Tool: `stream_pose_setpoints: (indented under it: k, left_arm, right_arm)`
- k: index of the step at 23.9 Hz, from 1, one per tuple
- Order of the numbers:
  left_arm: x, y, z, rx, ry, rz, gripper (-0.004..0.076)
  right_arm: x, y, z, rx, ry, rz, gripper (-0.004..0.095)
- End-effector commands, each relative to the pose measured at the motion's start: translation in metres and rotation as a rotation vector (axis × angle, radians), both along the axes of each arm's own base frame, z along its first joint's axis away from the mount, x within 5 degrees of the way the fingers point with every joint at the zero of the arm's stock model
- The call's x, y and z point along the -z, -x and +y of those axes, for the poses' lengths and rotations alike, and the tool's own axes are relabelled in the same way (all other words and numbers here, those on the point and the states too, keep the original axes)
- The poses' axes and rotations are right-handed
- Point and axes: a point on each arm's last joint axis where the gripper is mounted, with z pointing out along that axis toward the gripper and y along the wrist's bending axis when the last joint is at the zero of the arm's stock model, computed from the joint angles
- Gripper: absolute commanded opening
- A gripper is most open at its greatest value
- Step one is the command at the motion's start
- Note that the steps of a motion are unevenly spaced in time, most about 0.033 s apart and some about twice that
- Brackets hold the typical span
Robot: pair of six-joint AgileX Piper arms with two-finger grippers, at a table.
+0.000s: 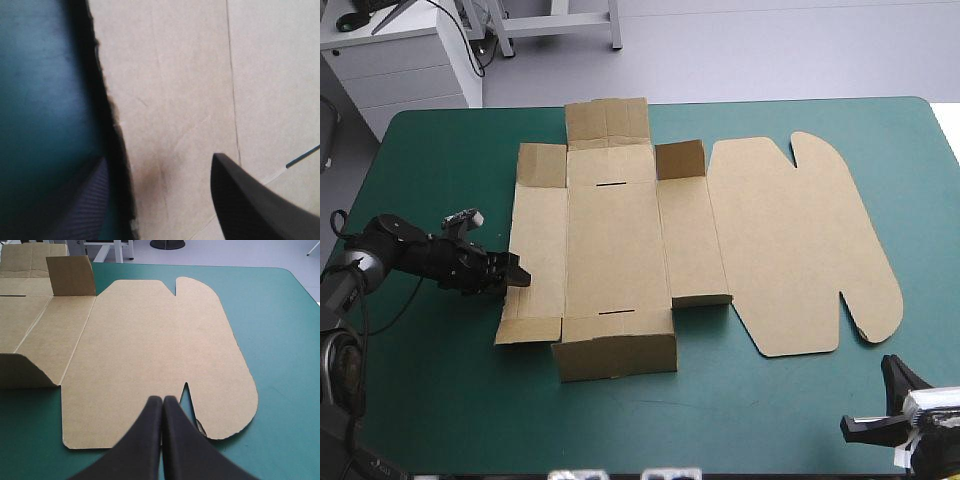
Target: Fold the box
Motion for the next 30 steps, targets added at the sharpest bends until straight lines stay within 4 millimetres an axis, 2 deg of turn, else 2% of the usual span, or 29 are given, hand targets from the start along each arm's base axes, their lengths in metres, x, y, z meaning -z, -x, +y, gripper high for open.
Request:
stream_pose_setpoints:
  k: [1,7,13,15,25,27,30]
  left_arm:
    - [-0.018,-0.0022,-0.0052,-0.024,0.048,-0.053,0.0429]
    - [-0.0198,-0.0036,-0.0069,-0.043,0.08,-0.059,0.0282]
    - [-0.0199,-0.0026,-0.0075,-0.036,0.085,-0.05,-0.0001]
    - [-0.0199,-0.0025,-0.0076,-0.031,0.085,-0.051,-0.0008]
    - [-0.0194,-0.0031,-0.0066,-0.035,0.072,-0.058,-0.0002]
    - [-0.0197,-0.0013,-0.0079,-0.014,0.083,-0.046,0.0073]
    - [-0.0198,-0.0008,-0.0083,-0.011,0.088,-0.042,0.0357]
  right_arm:
    - [-0.0143,0.0049,-0.0003,0.013,-0.002,-0.12,-0.0019]
    - [-0.0143,0.0049,-0.0003,0.013,-0.002,-0.12,-0.0019]
    - [-0.0143,0.0049,-0.0003,0.013,-0.002,-0.12,-0.0019]
    - [-0.0143,0.0049,-0.0003,0.013,-0.002,-0.12,-0.0019]
    - [-0.0143,0.0049,-0.0003,0.013,-0.002,-0.12,-0.0019]
    - [-0.0143,0.0049,-0.0003,0.013,-0.002,-0.12,-0.0019]
    - [-0.0143,0.0049,-0.0003,0.013,-0.002,-0.12,-0.0019]
